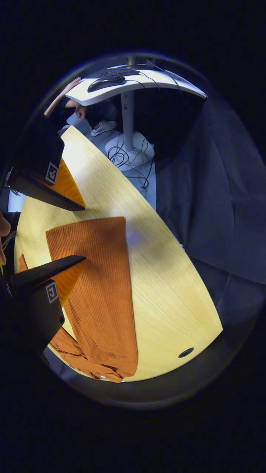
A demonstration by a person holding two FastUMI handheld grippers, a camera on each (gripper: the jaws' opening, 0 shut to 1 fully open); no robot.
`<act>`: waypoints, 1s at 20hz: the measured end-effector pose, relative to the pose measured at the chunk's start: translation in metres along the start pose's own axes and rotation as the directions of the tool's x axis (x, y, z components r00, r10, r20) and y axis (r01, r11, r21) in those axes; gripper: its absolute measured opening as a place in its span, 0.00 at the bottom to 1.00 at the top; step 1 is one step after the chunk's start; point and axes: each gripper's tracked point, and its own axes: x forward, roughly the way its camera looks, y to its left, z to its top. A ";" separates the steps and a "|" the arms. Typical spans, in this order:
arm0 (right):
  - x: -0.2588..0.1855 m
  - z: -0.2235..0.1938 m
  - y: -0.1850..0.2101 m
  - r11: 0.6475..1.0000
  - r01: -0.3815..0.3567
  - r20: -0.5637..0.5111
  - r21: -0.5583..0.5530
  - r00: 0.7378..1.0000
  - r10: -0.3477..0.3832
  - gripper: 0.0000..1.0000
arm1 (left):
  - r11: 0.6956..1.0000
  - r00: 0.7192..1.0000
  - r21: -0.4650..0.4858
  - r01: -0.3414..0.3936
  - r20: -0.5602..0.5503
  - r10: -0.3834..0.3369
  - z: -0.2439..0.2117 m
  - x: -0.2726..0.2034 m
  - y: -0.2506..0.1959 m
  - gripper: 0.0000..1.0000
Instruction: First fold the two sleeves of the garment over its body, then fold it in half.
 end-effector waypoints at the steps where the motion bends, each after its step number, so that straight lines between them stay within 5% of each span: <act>1: -0.004 0.001 -0.009 1.000 0.004 0.011 0.021 1.000 -0.005 0.96 | 1.000 1.000 0.005 -0.009 -0.005 0.009 -0.001 0.001 -0.001 0.87; 7: -0.003 -0.012 -0.028 0.990 -0.052 -0.006 0.133 0.999 0.053 0.96 | 0.999 0.999 -0.004 -0.041 -0.018 0.040 0.000 0.004 -0.006 0.67; 8: -0.001 -0.016 -0.029 0.990 -0.046 -0.021 0.134 0.999 0.049 0.96 | 0.999 0.999 -0.010 -0.042 -0.018 0.042 0.000 0.004 -0.008 0.70; 9: 0.000 -0.018 -0.031 0.991 -0.043 -0.028 0.130 0.998 0.047 0.96 | 0.999 0.999 -0.030 -0.043 -0.016 0.043 0.000 0.005 -0.009 0.56; 11: 0.004 -0.019 -0.031 0.994 -0.033 -0.043 0.104 0.998 0.038 0.96 | 0.997 0.999 -0.061 -0.045 -0.019 0.044 0.002 0.005 -0.011 0.48; 18: 0.017 -0.025 -0.052 0.996 0.088 -0.112 0.022 0.990 -0.085 0.96 | 1.000 0.999 0.004 -0.029 -0.014 0.029 0.005 0.004 -0.016 0.43; 20: 0.015 -0.021 -0.061 0.994 0.105 -0.115 0.023 0.988 -0.102 0.96 | 1.000 1.000 0.001 0.000 -0.016 0.000 0.003 0.007 -0.023 0.20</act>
